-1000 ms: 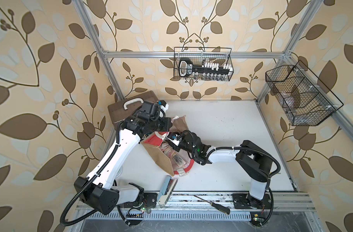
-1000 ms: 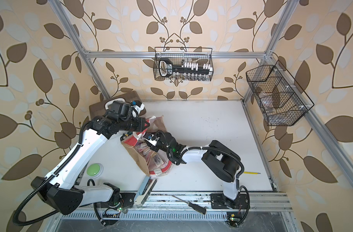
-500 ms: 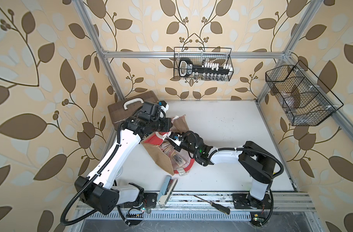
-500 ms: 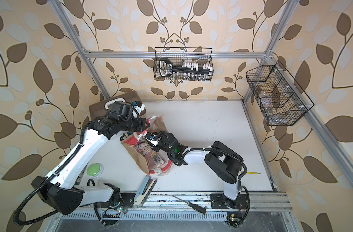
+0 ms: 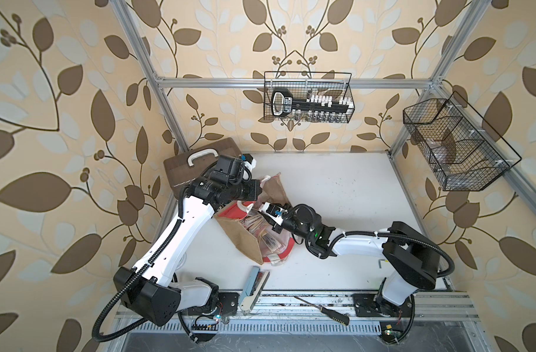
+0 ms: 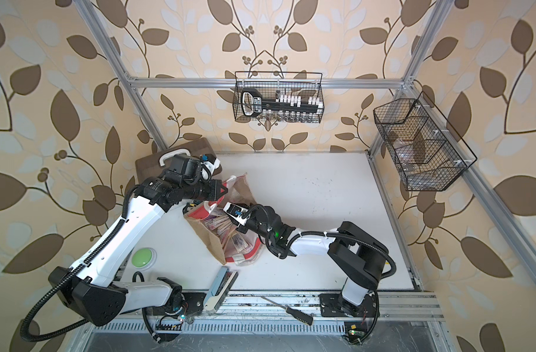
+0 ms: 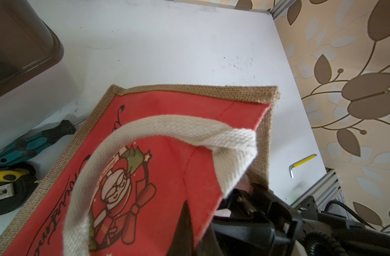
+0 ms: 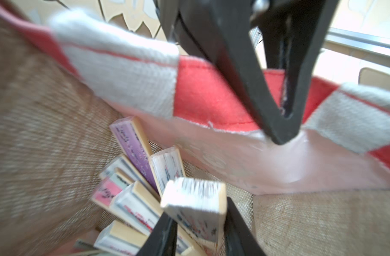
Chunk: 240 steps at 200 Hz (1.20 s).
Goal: Take out the folding fans from the tote bags
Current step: Pick up the folding fan from the canvas bag.
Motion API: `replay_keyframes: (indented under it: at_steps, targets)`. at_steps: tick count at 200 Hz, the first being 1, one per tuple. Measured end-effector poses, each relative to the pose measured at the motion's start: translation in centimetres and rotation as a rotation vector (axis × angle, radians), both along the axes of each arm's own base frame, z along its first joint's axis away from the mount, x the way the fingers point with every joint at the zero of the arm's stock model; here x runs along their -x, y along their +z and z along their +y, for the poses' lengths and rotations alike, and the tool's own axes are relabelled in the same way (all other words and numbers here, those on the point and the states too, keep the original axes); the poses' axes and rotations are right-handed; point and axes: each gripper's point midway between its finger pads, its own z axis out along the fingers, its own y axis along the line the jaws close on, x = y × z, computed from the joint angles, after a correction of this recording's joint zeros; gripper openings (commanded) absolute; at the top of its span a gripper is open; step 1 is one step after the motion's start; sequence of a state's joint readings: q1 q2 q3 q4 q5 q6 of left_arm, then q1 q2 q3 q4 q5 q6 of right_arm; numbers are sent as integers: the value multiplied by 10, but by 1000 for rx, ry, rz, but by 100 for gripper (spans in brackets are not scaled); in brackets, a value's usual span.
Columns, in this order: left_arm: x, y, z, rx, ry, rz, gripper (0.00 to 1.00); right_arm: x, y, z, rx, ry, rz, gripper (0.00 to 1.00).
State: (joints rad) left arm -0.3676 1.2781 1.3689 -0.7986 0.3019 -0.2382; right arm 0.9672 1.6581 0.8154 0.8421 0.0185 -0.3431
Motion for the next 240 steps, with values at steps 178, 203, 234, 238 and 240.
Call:
replay_keyframes:
  at_steps: [178,203,234,238,240]
  targets:
    - [1,-2,4,-12,17,-13,0,57,94,-49,-171,-4,-28,32]
    - [2,-3,5,-13,17,-12,0,68,116,-61,-218,7,-22,32]
    - [2,-3,5,-11,17,-15,0,79,146,-79,-295,17,-14,32]
    - [2,-3,5,-11,17,-15,0,81,150,-81,-304,18,-15,31]
    - [2,-3,5,-11,17,-16,0,81,152,-82,-309,20,-14,31]
